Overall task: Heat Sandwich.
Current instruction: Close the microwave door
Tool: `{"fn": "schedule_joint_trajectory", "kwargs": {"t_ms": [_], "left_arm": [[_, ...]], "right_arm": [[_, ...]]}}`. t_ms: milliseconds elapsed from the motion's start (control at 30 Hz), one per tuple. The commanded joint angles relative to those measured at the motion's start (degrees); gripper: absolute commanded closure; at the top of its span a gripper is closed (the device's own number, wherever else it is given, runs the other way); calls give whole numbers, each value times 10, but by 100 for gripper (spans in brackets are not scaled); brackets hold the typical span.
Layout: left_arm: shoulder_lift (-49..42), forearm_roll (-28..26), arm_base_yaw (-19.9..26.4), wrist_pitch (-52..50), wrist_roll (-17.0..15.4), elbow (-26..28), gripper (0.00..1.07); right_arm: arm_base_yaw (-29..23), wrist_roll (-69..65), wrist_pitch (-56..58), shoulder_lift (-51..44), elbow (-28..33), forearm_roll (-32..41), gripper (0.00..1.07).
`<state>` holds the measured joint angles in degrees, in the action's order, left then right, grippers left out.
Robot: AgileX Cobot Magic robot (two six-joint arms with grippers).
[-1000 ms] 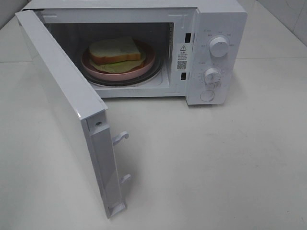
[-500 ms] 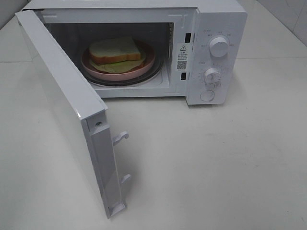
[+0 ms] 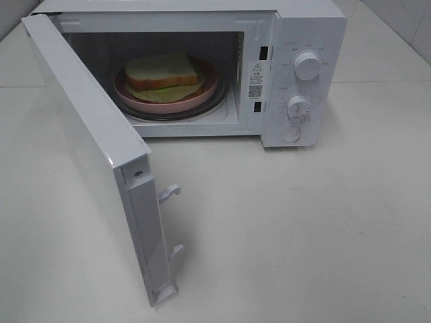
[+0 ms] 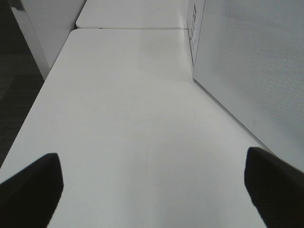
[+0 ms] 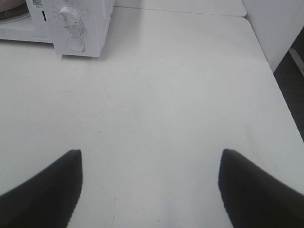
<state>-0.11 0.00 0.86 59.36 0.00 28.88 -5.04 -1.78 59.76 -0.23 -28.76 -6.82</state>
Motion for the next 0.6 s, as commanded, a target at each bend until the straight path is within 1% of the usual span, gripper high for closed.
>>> {"fn": "schedule_joint_trajectory", "kwargs": {"t_ms": [33, 100, 133, 167, 200, 233, 267, 300, 333, 400, 433, 467, 500, 533, 567, 600], "left_arm": [[12, -4, 2, -22, -6, 11, 9], [28, -4, 2, -33, -5, 17, 11], [48, -5, 2, -44, -5, 19, 15], [57, -5, 2, -46, -5, 19, 18], [57, -5, 2, -46, -5, 19, 18], [68, -5, 2, -49, -5, 19, 21], [90, -7, 2, -56, -5, 19, 30], [102, -9, 2, -59, -5, 19, 34], [102, -9, 2, -59, -5, 19, 34], [135, -11, 2, -76, -5, 19, 45], [145, -10, 2, -85, -5, 19, 57], [155, -10, 2, -95, -5, 19, 62], [155, -10, 2, -95, -5, 19, 62], [161, -10, 2, -103, -5, 19, 67], [178, -10, 2, -123, -5, 19, 77], [186, -10, 2, -135, -5, 19, 82]], "right_arm": [[5, 2, -3, -15, -1, 1, 31], [5, 2, -3, -15, -1, 1, 31], [5, 2, -3, -15, -1, 1, 31], [5, 2, -3, -15, -1, 1, 31], [5, 2, -3, -15, -1, 1, 31], [5, 2, -3, -15, -1, 1, 31], [5, 2, -3, -15, -1, 1, 31], [5, 2, -3, -15, -1, 1, 31], [5, 2, -3, -15, -1, 1, 31], [5, 2, -3, -15, -1, 1, 31], [5, 2, -3, -15, -1, 1, 31], [5, 2, -3, -15, -1, 1, 31], [5, 2, -3, -15, -1, 1, 31], [5, 2, -3, -15, -1, 1, 31], [5, 2, -3, -15, -1, 1, 31], [5, 2, -3, -15, -1, 1, 31]]}}
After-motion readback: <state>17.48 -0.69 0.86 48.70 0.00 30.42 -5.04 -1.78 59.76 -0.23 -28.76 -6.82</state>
